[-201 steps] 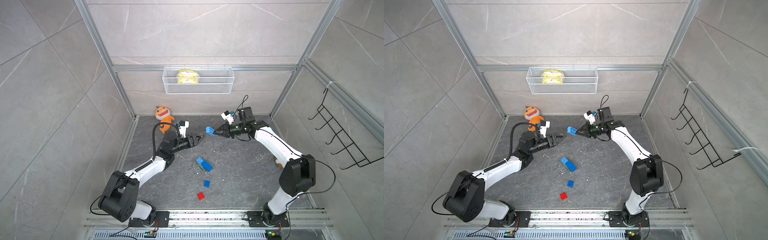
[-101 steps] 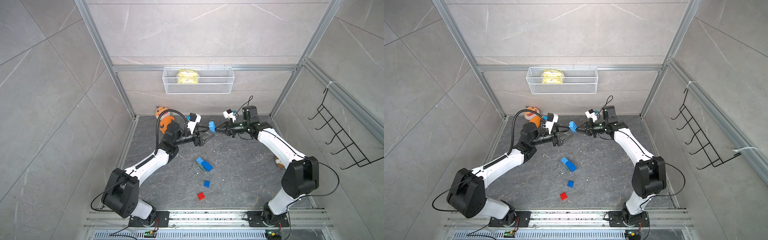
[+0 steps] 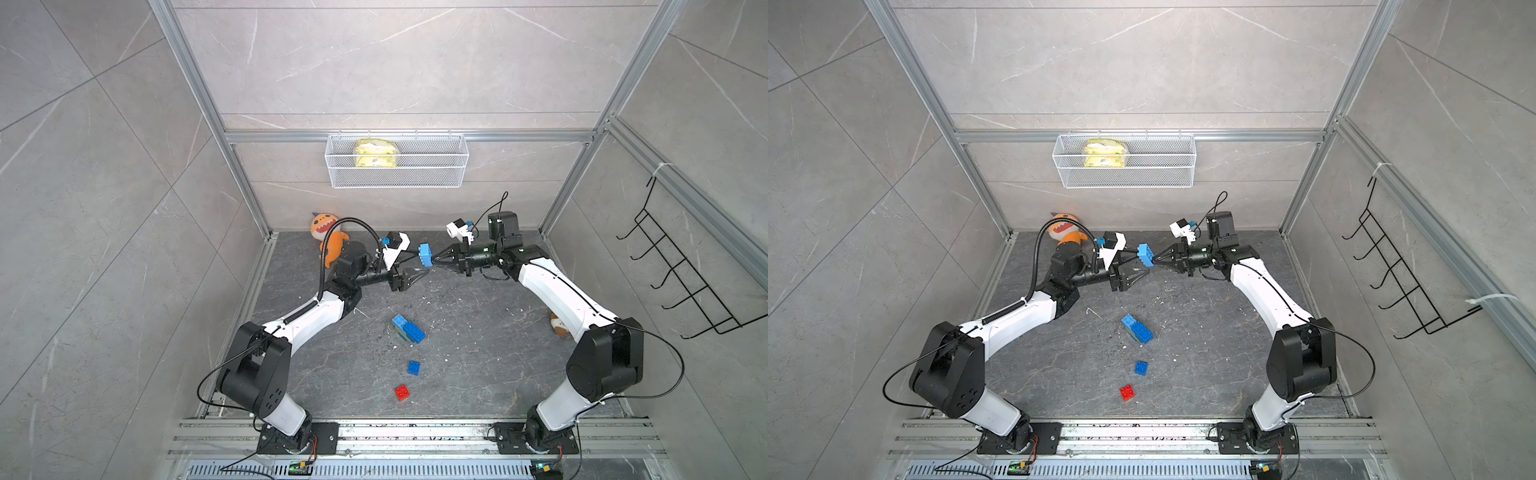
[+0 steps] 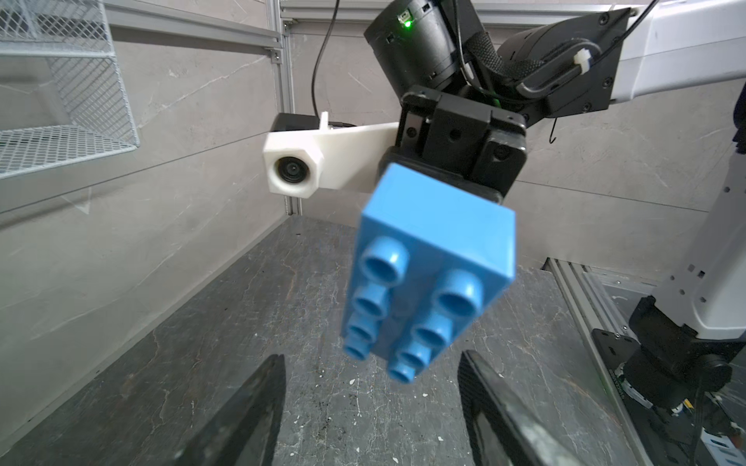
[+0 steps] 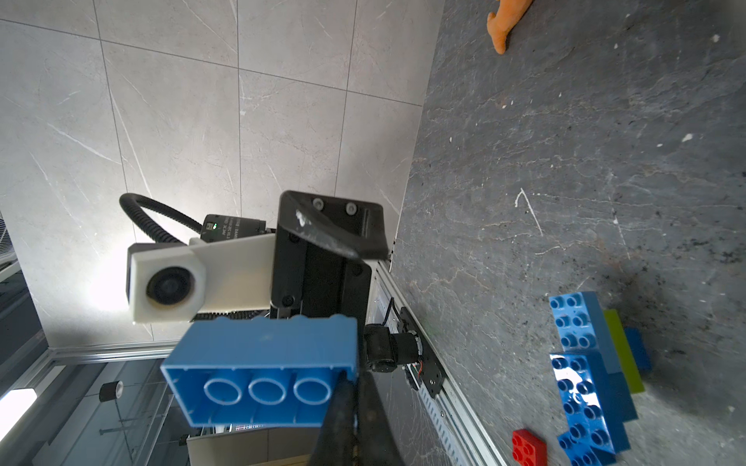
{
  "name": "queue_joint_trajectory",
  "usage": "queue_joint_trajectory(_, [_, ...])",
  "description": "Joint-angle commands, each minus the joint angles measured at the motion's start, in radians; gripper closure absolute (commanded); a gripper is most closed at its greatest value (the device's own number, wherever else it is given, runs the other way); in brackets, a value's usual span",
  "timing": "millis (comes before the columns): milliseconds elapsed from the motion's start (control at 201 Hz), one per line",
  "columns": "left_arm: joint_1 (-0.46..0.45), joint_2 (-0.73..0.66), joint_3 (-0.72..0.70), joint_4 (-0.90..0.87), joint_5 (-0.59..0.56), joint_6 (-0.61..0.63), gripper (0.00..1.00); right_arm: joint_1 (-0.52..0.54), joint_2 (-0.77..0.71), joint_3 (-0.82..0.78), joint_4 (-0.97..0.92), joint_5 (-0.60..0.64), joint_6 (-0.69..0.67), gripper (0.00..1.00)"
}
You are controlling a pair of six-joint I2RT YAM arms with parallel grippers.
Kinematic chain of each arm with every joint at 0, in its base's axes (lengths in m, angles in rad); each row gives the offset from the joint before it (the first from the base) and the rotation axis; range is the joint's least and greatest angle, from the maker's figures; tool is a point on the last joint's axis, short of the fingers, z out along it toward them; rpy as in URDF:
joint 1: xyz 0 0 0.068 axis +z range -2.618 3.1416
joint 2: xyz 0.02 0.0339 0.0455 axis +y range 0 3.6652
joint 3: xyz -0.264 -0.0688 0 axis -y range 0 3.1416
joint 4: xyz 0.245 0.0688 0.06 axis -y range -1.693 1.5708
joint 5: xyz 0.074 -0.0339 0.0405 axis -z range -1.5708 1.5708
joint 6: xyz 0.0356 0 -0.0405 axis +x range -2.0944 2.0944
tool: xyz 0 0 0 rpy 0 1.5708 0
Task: Assemble a heart with lego
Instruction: Pick up the lego brick from the center of the board.
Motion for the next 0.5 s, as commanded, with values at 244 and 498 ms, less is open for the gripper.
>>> queue_joint_trajectory(244, [0.012,0.050,0.075,0.248,0.128,-0.146,0.31,0.009,-0.032,-0.021,-0.003,-0.031,-0.011,0.94])
queue_joint_trajectory(498, [0.007,0.047,0.080,0.238,0.142,-0.152,0.36,0.012,-0.021,-0.013,0.007,-0.031,0.002,0.94])
